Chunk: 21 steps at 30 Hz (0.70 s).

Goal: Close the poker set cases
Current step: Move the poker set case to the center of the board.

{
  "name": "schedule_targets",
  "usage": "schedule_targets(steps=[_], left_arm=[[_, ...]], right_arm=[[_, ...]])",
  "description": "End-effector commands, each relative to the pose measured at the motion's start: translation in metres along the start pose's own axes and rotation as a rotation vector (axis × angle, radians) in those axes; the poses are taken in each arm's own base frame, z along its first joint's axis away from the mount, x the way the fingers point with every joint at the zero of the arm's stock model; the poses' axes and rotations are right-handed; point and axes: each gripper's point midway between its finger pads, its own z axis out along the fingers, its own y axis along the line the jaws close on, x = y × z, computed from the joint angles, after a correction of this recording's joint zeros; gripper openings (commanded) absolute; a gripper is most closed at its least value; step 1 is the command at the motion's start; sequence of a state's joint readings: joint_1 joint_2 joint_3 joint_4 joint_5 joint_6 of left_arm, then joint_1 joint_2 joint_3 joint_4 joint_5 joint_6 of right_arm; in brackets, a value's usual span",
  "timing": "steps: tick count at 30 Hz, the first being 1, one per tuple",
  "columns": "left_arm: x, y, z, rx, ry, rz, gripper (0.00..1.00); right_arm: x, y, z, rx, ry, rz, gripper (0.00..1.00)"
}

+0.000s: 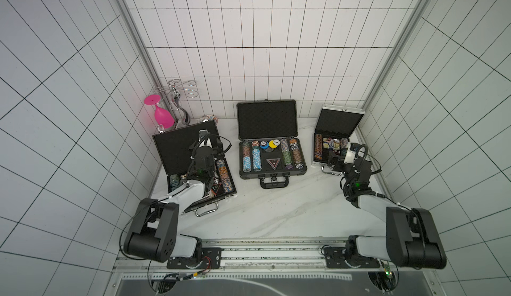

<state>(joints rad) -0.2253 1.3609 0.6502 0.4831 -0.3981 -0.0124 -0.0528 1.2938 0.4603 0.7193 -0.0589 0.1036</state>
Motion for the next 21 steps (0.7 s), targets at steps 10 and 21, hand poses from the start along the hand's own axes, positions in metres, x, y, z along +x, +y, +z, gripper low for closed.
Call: schedule_targets(steps=[10,21], left_arm=[[-0.002,-0.134,-0.067,0.37,0.266,0.088,0.98],[0.092,-0.237,-0.128,0.553,0.584,0.1,0.97]], right_arm=[[-0.066,0.013,0.014,0.005,0.221,0.287,1.0],[-0.112,-0.013,0.042,0.022,0.225,0.428,0.94]])
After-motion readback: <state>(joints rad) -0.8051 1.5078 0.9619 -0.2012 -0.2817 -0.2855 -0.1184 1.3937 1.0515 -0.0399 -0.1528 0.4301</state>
